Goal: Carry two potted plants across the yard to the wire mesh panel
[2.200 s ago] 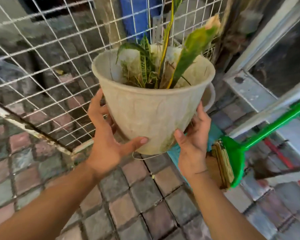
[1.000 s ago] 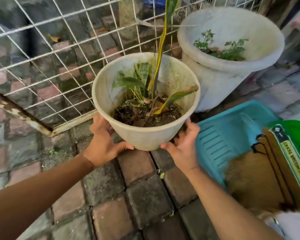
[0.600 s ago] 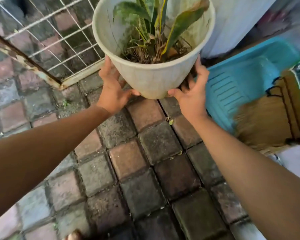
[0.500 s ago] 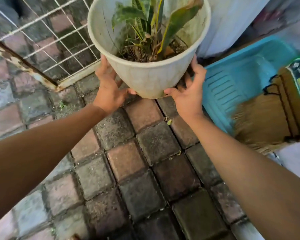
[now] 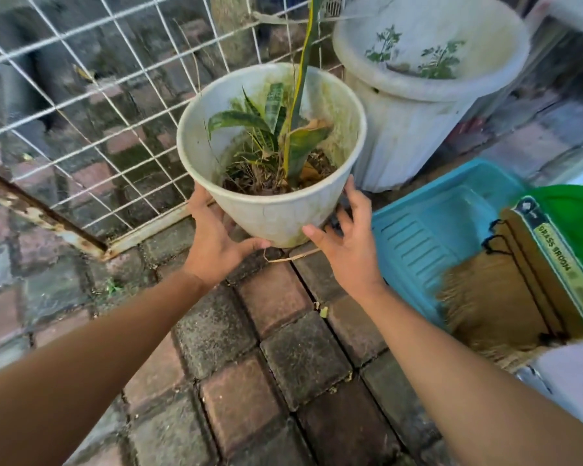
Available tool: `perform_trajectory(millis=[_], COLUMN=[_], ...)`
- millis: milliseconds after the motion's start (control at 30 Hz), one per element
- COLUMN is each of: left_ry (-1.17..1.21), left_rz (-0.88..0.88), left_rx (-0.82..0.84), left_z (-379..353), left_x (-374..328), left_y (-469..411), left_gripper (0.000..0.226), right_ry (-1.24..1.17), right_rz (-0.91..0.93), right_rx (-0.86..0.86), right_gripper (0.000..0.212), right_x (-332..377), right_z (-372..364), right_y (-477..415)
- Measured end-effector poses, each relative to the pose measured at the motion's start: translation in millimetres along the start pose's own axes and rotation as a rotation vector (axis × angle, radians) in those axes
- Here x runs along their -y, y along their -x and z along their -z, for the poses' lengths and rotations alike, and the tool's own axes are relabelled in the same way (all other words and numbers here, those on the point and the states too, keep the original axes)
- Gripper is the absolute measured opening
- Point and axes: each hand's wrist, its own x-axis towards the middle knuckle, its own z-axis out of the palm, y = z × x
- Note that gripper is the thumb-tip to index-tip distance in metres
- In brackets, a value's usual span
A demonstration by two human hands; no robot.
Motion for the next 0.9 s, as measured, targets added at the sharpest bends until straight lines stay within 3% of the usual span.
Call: perform_trajectory(millis=[133,333,533,667,767,833,900], left_ry=[0.161,0.232,0.17,0.112,-0.06,-0.301,-0.341], left_rz=[-0.012,-0.029,-0.081,-0.11,-0.001,0.198,0.281], left_rx=[0.041,0.049,0.051,-0.049,-0.04,-0.013,0.045], left_z=[-6,-9,-5,10,41,68,98], left_x=[-13,-17,-18,-33,-58,-85,-125], left_y=[-3,-2,-2,-2,-16,-18,-11], left_gripper=[0.152,0.166,0.149,0.108,0.125,0.136,0.132], right_ry=[-0.06,-0.045,-0.006,0.134,0.44,0.571,0.602], right_rz=[-0.006,-0.038,-0.088,-0.096,-0.052,-0.129,-0.21], right_rx=[-0.003,0.026,0.053,0.091,0.11,0.104,0.087], right_gripper=[0.085,0.08,0.087,0.088,0.077,0.076,0.079], right_x=[11,10,6,15,41,73,120], right_z=[0,11,16,31,57,67,67], right_y=[-11,-17,-20,-18,-22,-19,-13])
